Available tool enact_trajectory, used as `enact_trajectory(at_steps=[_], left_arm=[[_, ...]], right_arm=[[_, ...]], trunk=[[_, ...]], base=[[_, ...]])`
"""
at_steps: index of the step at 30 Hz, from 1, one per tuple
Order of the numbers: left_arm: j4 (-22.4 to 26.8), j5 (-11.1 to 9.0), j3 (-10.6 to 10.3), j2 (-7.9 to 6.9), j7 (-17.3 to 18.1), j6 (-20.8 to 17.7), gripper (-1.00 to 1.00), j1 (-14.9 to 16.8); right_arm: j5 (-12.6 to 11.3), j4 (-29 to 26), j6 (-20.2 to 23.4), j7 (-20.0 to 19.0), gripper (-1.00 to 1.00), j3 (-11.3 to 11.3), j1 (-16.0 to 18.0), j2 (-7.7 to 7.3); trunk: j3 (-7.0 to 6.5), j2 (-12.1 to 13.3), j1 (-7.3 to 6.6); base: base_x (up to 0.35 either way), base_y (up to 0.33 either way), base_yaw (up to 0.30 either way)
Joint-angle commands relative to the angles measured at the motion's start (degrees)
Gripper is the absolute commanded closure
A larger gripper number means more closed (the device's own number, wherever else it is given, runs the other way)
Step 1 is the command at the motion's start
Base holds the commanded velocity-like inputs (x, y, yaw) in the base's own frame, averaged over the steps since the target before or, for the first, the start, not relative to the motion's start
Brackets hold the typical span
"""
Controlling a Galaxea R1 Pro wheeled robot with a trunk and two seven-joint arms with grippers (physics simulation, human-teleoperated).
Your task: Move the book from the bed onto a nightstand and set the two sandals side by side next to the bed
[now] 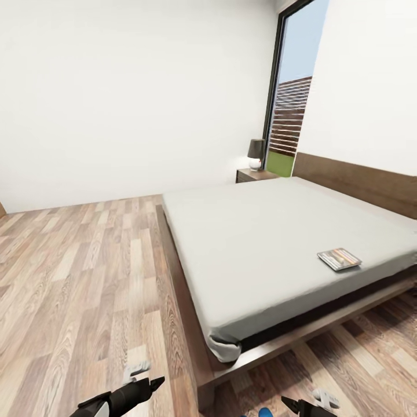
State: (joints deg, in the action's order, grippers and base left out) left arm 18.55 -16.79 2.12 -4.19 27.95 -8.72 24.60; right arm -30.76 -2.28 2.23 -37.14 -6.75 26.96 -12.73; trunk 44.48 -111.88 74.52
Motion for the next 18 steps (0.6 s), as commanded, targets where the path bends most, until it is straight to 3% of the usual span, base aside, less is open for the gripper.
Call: enact_trajectory(at_steps=[1, 6, 13, 18], left_arm=[[0.04, -0.44, 0.20, -0.01, 0.23, -0.60, -1.00, 0.01], [0.00, -0.36, 0.24, -0.03, 0.19, -0.12, -1.00, 0.01], [-0.65, -0.38, 0.17, 0.07, -0.27, 4.95, -1.00, 0.01], [-1.46, 0.94, -0.30, 1.46, -6.28, 5.92, -1.00, 0.01]], right_arm=[[-0.61, -0.01, 0.23, -0.18, -1.00, -0.47, 0.03, -0.02], [-0.60, -0.01, 0.23, -0.07, -1.00, -0.47, 0.02, -0.02], [-0.46, -0.01, 0.20, 0.12, -1.00, -0.46, 0.03, 0.02], [-0.37, 0.07, 0.15, 0.33, -1.00, -0.47, 0.03, 0.06]], trunk=[[0.05, -0.02, -0.01], [0.05, -0.02, -0.01], [0.05, -0.02, -0.01], [0.05, -0.02, -0.01]], base=[[0.000, 0.000, -0.211], [0.000, 0.000, -0.258], [0.000, 0.000, -0.281], [0.000, 0.000, -0.263]])
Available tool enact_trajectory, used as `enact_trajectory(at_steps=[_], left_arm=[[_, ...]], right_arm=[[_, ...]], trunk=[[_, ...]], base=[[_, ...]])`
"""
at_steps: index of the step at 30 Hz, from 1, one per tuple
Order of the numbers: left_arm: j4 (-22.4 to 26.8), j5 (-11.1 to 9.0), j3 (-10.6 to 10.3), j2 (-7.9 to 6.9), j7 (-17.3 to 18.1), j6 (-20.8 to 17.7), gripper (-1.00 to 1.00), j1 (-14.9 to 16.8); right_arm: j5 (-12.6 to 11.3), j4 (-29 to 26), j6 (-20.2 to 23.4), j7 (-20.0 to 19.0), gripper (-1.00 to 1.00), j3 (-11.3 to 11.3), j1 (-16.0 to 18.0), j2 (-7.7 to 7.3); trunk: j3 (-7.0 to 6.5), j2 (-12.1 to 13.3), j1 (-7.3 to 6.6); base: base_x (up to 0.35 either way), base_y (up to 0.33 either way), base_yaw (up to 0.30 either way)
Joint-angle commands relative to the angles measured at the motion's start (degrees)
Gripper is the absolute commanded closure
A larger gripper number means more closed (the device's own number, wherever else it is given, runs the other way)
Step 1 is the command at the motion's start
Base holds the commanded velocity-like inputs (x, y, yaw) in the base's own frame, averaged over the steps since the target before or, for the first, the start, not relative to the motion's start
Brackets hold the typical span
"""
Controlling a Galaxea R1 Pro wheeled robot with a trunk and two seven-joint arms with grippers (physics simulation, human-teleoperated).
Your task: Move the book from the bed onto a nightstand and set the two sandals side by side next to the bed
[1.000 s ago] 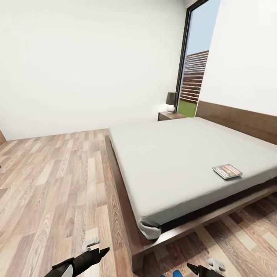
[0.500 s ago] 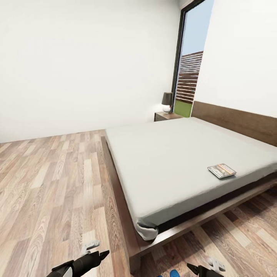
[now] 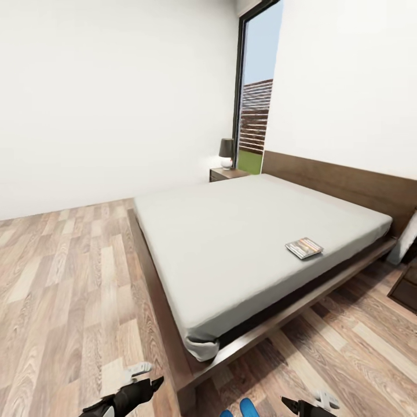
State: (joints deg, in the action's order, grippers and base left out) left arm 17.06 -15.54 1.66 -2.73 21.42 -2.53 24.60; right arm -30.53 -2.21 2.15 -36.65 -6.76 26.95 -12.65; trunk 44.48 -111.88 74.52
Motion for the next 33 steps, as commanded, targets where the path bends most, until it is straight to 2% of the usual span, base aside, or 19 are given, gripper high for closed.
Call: enact_trajectory(at_steps=[1, 4, 7, 10, 11, 13, 19, 26, 33], left_arm=[[-0.02, 0.65, -0.14, 0.68, -2.09, -0.21, -1.00, 0.01], [-0.08, 3.50, -0.63, 2.10, -7.16, -0.14, -1.00, 0.01], [-0.18, 5.27, -0.77, 2.68, -8.99, -0.12, -1.00, 0.01], [-2.29, 6.55, -0.74, 2.91, -10.04, -0.05, -1.00, 0.01], [-2.77, 6.64, -0.72, 2.91, -10.12, 0.02, -1.00, 0.01], [-3.31, 6.67, -0.70, 2.82, -10.16, 1.22, -1.00, -0.03], [-5.55, 6.70, -0.69, 2.56, -10.18, 3.55, -1.00, -0.36], [-6.05, 6.75, -0.75, 2.64, -10.25, 3.84, -1.00, -0.49], [-6.08, 6.71, -0.78, 2.70, -10.26, 3.93, -1.00, -0.51]], right_arm=[[-0.60, 0.00, 0.22, -0.13, -1.00, -0.47, 0.04, -0.01], [-0.60, 0.06, 0.22, 0.01, -1.00, -0.46, 0.05, -0.01], [-0.62, 0.09, 0.20, 1.61, -1.00, -0.45, 0.04, -0.01], [-0.66, 0.11, -1.50, 14.16, -1.00, -0.51, 0.03, 0.06], [-0.66, 0.11, -1.86, 16.92, -1.00, -0.52, 0.03, 0.07], [-0.67, 0.11, -2.24, 19.81, -1.00, -0.49, 0.05, 0.07], [-0.59, 0.10, -2.48, 21.70, -1.00, -0.53, 0.03, 0.22], [-0.59, 0.10, -2.50, 21.85, -1.00, -0.52, 0.03, 0.32], [-0.59, 0.10, -2.51, 21.44, -1.00, -0.52, 0.03, 0.28]], trunk=[[0.05, -0.02, -0.01], [0.05, -0.02, -0.01], [0.05, -0.02, -0.01], [0.05, -0.02, -0.01], [0.05, -0.02, -0.01], [0.05, -0.02, -0.01], [0.11, -0.02, -0.01], [0.19, -0.02, -0.01], [0.20, -0.02, -0.01]], base=[[0.000, 0.000, -0.212], [0.000, 0.000, -0.163], [0.000, 0.000, -0.124], [0.000, 0.000, -0.122], [0.000, 0.000, -0.127], [0.000, 0.000, -0.116], [0.000, 0.000, -0.087], [0.000, 0.000, -0.108], [0.000, 0.000, -0.251]])
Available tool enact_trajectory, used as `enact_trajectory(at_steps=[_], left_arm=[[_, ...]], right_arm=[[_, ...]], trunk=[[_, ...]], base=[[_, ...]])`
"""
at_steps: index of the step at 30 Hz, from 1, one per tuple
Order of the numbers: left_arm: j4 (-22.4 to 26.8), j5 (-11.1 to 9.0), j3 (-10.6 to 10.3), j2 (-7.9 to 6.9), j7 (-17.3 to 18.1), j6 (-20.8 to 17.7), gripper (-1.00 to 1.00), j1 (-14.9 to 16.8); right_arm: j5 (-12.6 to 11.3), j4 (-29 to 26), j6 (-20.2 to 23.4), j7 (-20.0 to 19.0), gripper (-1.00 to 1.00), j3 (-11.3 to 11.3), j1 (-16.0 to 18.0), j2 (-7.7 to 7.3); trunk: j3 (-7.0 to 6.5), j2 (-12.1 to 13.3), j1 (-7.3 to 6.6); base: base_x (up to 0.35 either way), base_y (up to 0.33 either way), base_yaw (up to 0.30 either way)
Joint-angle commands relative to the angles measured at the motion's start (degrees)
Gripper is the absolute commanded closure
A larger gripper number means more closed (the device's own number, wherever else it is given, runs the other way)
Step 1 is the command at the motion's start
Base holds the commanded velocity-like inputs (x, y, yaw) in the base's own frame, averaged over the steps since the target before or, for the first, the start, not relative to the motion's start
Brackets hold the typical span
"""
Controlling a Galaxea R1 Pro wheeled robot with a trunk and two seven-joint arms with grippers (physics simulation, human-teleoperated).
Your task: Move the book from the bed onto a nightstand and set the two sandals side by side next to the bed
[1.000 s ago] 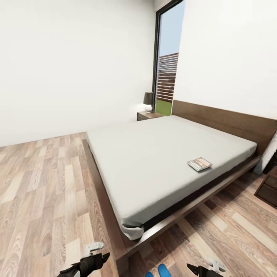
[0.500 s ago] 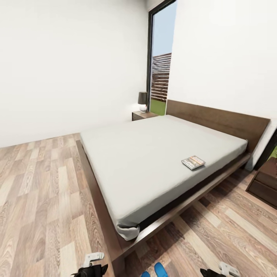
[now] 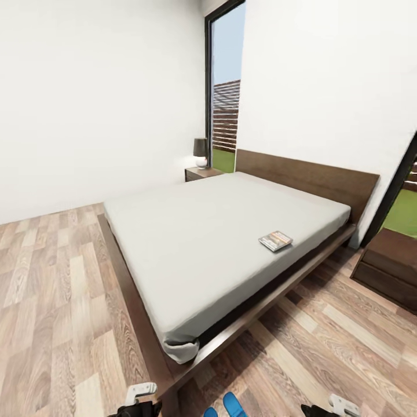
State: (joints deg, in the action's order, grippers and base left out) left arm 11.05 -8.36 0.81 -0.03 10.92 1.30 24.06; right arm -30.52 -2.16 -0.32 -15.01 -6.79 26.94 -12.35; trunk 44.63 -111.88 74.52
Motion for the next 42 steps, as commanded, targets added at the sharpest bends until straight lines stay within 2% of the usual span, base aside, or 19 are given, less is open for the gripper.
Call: enact_trajectory(at_steps=[1, 33, 42], left_arm=[[-0.06, -0.47, 0.08, 0.01, 0.24, 0.10, -1.00, 0.03], [-0.06, -0.51, 0.07, 0.16, 0.24, 0.19, -1.00, 0.03], [-0.06, -0.51, 0.07, 0.23, 0.24, 0.19, -1.00, 0.03]], right_arm=[[-0.59, 0.05, -0.03, -0.20, -1.00, -0.49, 0.04, -0.02], [-0.61, 0.05, -0.03, 0.27, -1.00, -0.50, 0.05, 0.04], [-0.59, 0.05, -0.03, 0.25, -1.00, -0.50, 0.05, 0.05]], trunk=[[0.05, -0.02, -0.01], [0.49, -0.02, -0.01], [0.54, -0.02, -0.01]], base=[[0.000, 0.000, -0.273], [0.000, 0.000, -0.246], [0.000, -0.031, -0.165]])
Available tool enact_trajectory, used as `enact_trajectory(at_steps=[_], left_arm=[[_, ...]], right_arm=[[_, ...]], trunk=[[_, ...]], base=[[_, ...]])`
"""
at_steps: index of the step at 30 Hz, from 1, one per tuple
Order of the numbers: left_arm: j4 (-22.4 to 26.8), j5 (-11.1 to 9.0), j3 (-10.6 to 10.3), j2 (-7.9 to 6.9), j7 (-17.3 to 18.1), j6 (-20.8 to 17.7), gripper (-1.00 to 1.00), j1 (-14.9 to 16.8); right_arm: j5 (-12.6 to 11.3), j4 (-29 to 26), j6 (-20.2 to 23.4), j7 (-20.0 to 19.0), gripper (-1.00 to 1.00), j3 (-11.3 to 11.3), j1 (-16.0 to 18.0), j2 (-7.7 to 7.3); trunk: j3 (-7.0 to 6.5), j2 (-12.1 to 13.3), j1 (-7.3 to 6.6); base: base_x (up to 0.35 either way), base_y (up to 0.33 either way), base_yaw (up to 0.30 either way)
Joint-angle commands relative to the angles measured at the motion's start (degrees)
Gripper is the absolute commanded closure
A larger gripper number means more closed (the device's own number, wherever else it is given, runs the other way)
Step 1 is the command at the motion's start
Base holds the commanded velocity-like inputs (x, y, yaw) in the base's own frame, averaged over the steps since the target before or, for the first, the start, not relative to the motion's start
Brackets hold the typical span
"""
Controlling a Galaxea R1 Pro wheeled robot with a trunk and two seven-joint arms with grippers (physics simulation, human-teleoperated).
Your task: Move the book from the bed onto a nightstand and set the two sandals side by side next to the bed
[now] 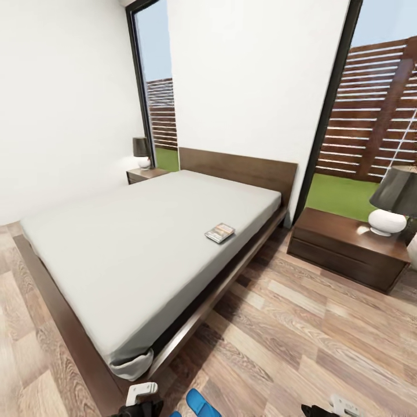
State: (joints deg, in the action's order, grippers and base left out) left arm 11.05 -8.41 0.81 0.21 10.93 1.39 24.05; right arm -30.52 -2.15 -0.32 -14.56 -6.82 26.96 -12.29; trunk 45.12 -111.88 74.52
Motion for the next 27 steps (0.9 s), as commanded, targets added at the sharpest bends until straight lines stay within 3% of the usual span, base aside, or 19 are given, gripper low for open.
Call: enact_trajectory(at_steps=[1, 27], left_arm=[[-0.06, -0.47, 0.07, 0.01, 0.23, 0.10, -1.00, 0.04], [-0.06, -0.47, 0.07, -0.03, 0.23, 0.10, -1.00, 0.04]], right_arm=[[-0.60, 0.04, -0.03, -0.20, -1.00, -0.48, 0.03, -0.01], [-0.58, 0.04, -0.03, -0.62, -1.00, -0.48, 0.02, -0.02]], trunk=[[0.05, -0.02, -0.01], [0.05, -0.02, -0.01]], base=[[0.000, -0.155, -0.167], [0.000, -0.010, -0.173]])
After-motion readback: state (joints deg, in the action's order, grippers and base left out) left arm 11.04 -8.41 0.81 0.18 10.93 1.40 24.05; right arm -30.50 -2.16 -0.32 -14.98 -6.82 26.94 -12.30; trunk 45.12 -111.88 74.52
